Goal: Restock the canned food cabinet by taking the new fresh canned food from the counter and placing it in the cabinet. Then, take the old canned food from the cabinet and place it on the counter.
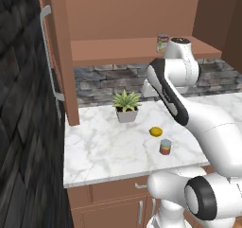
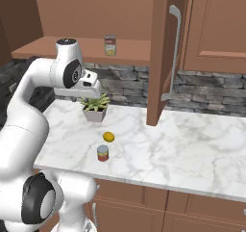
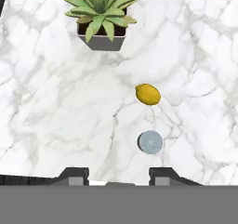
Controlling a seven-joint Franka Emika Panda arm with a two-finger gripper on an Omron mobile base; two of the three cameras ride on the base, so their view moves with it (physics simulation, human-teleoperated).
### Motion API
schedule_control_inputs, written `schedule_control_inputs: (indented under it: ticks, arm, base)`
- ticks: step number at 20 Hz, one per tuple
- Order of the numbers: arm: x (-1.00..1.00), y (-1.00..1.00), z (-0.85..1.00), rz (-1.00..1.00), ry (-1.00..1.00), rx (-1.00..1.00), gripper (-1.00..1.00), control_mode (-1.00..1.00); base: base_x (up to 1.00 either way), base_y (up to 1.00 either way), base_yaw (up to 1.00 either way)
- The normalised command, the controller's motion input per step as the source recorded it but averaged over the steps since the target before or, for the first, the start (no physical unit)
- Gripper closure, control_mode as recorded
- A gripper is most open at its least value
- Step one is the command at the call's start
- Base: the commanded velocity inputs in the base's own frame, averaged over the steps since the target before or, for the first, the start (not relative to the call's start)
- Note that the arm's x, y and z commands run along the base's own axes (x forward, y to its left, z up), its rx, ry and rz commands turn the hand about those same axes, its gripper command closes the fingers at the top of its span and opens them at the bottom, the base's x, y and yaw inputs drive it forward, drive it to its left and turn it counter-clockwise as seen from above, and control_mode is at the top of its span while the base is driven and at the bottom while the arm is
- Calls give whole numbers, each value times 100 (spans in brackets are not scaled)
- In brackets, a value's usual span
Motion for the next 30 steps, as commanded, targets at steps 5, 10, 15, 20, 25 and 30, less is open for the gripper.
schedule_control_inputs:
  ticks: [5,10,15,20,25,30]
  arm:
    - [-15,-51,-20,-10,0,4,-100,-100]
    - [-30,-73,-65,-13,4,2,-100,-100]
    - [-18,-35,-89,-7,9,0,-100,-100]
    - [-7,0,-75,0,1,-3,-100,-100]
    - [0,7,-71,0,0,0,-100,-100]
    - [3,35,-61,1,0,0,-100,-100]
  base:
    - [0,0,0]
    - [0,0,0]
    - [0,0,0]
    - [0,0,0]
    - [0,0,0]
    - [0,0,0]
